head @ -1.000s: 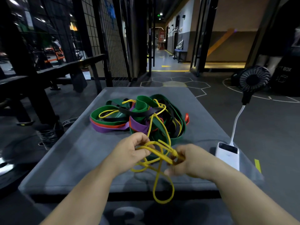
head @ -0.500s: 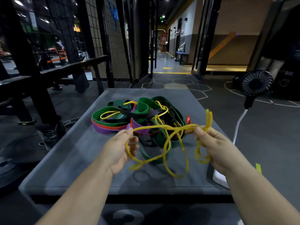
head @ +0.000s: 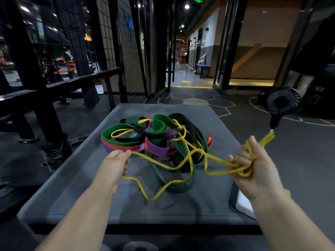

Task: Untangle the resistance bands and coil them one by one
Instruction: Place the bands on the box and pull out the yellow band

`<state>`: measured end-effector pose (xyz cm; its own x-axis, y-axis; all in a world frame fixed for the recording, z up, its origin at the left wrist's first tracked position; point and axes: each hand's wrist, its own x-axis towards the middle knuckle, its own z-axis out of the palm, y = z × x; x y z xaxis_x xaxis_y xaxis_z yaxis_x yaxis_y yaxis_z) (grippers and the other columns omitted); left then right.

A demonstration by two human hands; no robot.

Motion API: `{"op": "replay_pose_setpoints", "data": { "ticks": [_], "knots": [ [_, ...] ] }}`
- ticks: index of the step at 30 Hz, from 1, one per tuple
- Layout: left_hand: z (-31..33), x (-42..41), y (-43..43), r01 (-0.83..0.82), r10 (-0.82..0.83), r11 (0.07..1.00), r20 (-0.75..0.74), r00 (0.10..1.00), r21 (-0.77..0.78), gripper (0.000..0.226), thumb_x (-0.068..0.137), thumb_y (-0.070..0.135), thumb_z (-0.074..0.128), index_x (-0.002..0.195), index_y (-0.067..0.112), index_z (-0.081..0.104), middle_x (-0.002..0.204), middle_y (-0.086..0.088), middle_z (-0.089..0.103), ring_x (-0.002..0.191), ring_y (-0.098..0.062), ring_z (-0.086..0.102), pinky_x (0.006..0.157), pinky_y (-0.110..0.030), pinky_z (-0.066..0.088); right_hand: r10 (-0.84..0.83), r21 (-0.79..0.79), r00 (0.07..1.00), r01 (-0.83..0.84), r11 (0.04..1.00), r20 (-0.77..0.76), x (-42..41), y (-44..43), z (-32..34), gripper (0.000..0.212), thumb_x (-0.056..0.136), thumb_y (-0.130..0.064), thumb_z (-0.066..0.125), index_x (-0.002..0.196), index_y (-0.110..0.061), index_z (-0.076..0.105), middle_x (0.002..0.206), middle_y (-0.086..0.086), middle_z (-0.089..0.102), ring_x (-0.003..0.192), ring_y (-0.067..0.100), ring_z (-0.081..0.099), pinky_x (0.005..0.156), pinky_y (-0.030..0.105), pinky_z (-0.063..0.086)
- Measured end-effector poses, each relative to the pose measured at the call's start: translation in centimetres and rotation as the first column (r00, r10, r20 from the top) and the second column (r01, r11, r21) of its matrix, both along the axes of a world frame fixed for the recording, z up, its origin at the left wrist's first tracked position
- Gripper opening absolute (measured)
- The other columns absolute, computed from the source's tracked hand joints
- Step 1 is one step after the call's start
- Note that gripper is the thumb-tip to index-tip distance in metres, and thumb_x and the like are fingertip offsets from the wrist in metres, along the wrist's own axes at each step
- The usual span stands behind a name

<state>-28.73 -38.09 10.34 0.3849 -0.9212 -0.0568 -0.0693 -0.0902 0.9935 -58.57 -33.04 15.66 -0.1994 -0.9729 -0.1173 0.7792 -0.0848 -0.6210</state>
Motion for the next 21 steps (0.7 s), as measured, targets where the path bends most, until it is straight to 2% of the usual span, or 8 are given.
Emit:
{"op": "replay_pose_setpoints", "data": {
  "ticks": [3, 6, 9, 11, 13, 15, 17, 21],
  "knots": [
    [-0.6, -0.5, 0.1, 0.034, -0.055, 0.996, 0.291, 0.955, 0.077, 0.023, 0.094, 0.029, 0.058, 0.081, 0.01, 0.057, 0.079, -0.007, 0.055, 0.077, -0.026, 0.051, 0.07, -0.035, 0.038, 0.136, 0.182, 0.97, -0.099, 0.978, -0.203, 0.4, -0.6, -1.3, 0.023, 0.078, -0.023, 0.071, 0.075, -0.022, 0.048, 0.054, -0.006, 0.035, 0.034, 0.004, 0.029, 0.037, 0.017, 0.035],
    [-1.1, -0.9, -0.3, -0.039, -0.051, 0.991, 0.632, 0.773, 0.129, 0.019, 0.092, 0.034, 0.059, 0.101, 0.017, 0.06, 0.11, -0.012, 0.061, 0.111, -0.034, 0.052, 0.092, -0.038, 0.039, 0.264, 0.342, 0.775, -0.066, 0.937, -0.574, 0.6, -1.0, -3.1, 0.028, 0.072, -0.018, 0.079, 0.081, -0.013, 0.054, 0.062, 0.002, 0.043, 0.033, 0.007, 0.036, 0.047, 0.026, 0.038],
    [-1.5, -1.3, -0.5, -0.058, -0.043, 0.991, 0.697, 0.716, 0.121, 0.062, 0.089, 0.04, 0.063, 0.141, 0.014, 0.04, 0.143, -0.013, 0.043, 0.135, -0.032, 0.034, 0.109, -0.041, 0.027, 0.298, 0.398, 0.693, -0.017, 0.917, -0.657, 0.6, -1.5, -4.5, 0.032, 0.078, -0.015, 0.079, 0.099, -0.004, 0.057, 0.082, 0.013, 0.057, 0.037, 0.009, 0.04, 0.048, 0.027, 0.039],
    [-1.4, -2.0, -0.2, -0.029, -0.051, 0.995, 0.727, 0.685, 0.097, 0.071, 0.088, 0.042, 0.063, 0.147, 0.017, 0.032, 0.15, -0.009, 0.035, 0.139, -0.031, 0.028, 0.112, -0.043, 0.026, 0.336, 0.426, 0.678, -0.037, 0.904, -0.654, 0.5, -1.7, -5.1, 0.063, 0.077, -0.012, 0.08, 0.127, -0.007, 0.042, 0.091, 0.017, 0.059, 0.035, 0.008, 0.038, 0.042, 0.024, 0.038],
    [-1.4, -3.1, 0.2, 0.023, -0.058, 0.998, 0.777, 0.627, 0.056, 0.06, 0.088, 0.042, 0.062, 0.141, 0.024, 0.041, 0.145, -0.003, 0.04, 0.136, -0.03, 0.03, 0.11, -0.041, 0.027, 0.403, 0.447, 0.597, -0.082, 0.891, -0.694, 0.7, -1.8, -5.6, 0.079, 0.077, -0.014, 0.081, 0.139, -0.021, 0.033, 0.086, 0.013, 0.054, 0.033, 0.009, 0.038, 0.041, 0.024, 0.036],
    [-1.4, -4.3, 0.7, 0.134, -0.078, 0.991, 0.792, 0.606, -0.005, 0.038, 0.088, 0.038, 0.064, 0.123, 0.029, 0.056, 0.129, 0.004, 0.053, 0.126, -0.026, 0.04, 0.104, -0.035, 0.03, 0.444, 0.437, 0.505, -0.14, 0.888, -0.74, 1.3, -1.9, -5.8, 0.071, 0.078, -0.013, 0.08, 0.136, -0.026, 0.042, 0.074, 0.006, 0.048, 0.032, 0.008, 0.04, 0.039, 0.022, 0.033],
    [-1.8, -5.6, 1.0, 0.296, -0.182, 0.955, 0.74, 0.647, -0.023, 0.014, 0.086, 0.032, 0.066, 0.099, 0.034, 0.06, 0.101, 0.013, 0.063, 0.108, -0.021, 0.053, 0.094, -0.032, 0.039, 0.431, 0.406, 0.447, -0.155, 0.9, -0.784, 1.8, -2.4, -6.1, 0.064, 0.076, -0.018, 0.083, 0.13, -0.029, 0.05, 0.068, 0.003, 0.049, 0.037, 0.009, 0.044, 0.041, 0.022, 0.034],
    [-2.6, -7.8, 1.6, 0.465, -0.407, 0.881, 0.637, 0.654, 0.086, 0.01, 0.089, 0.029, 0.064, 0.089, 0.036, 0.056, 0.079, 0.017, 0.059, 0.085, -0.008, 0.057, 0.081, -0.025, 0.048, 0.357, 0.34, 0.364, -0.113, 0.934, -0.86, 2.5, -3.5, -6.4, 0.057, 0.075, -0.026, 0.084, 0.123, -0.029, 0.054, 0.067, 0.0, 0.055, 0.046, 0.011, 0.046, 0.044, 0.024, 0.037]
  ]
}}
